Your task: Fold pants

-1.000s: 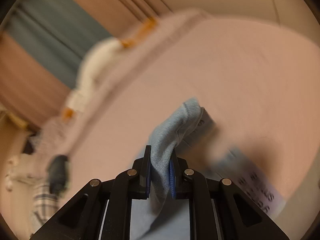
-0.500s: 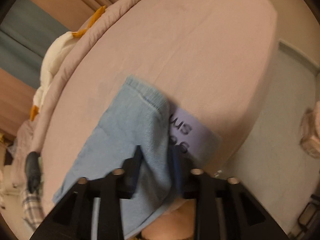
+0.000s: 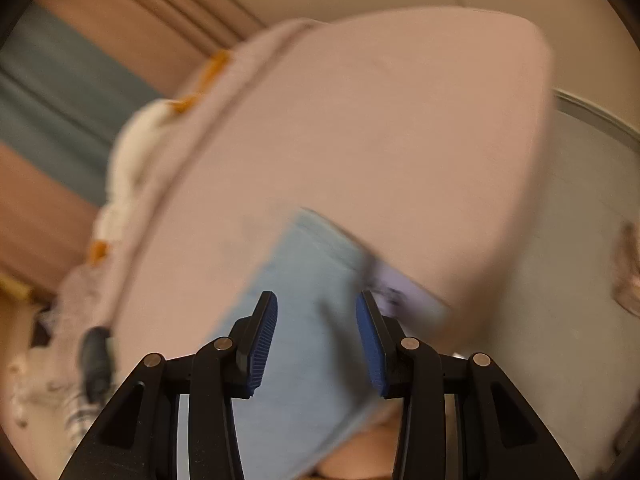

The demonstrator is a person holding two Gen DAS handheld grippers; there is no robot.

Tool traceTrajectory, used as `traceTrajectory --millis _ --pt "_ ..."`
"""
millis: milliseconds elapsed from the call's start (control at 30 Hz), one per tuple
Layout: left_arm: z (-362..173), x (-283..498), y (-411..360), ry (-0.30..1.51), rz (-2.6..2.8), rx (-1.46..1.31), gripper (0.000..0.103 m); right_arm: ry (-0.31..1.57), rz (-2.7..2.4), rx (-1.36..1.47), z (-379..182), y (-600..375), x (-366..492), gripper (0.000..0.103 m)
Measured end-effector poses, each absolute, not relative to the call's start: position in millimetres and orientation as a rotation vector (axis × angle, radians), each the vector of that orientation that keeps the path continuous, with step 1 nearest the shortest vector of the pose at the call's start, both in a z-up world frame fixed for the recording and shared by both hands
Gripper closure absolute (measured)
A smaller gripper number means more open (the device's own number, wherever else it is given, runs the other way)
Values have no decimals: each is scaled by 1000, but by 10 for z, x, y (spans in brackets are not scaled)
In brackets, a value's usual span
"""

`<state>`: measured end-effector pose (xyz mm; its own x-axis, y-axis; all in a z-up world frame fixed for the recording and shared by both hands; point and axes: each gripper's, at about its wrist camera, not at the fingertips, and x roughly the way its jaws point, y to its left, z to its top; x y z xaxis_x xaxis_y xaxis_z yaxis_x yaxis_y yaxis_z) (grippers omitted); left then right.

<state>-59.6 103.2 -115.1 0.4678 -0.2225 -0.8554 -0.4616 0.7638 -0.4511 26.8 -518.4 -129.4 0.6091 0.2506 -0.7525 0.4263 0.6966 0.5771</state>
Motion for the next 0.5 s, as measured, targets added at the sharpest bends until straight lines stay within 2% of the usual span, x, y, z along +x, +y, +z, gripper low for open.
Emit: traceTrajectory --millis 167,367,500 --pt "-1162 -548 1022 1110 164 -719 78 1026 -67 833 -1481 -5045 382 63" --pt "-1155 -517 986 1104 166 -708 77 907 5 762 -1023 -4883 492 63" --pt "-1171 -501 996 1108 161 -712 77 893 3 733 -969 -4862 453 63"
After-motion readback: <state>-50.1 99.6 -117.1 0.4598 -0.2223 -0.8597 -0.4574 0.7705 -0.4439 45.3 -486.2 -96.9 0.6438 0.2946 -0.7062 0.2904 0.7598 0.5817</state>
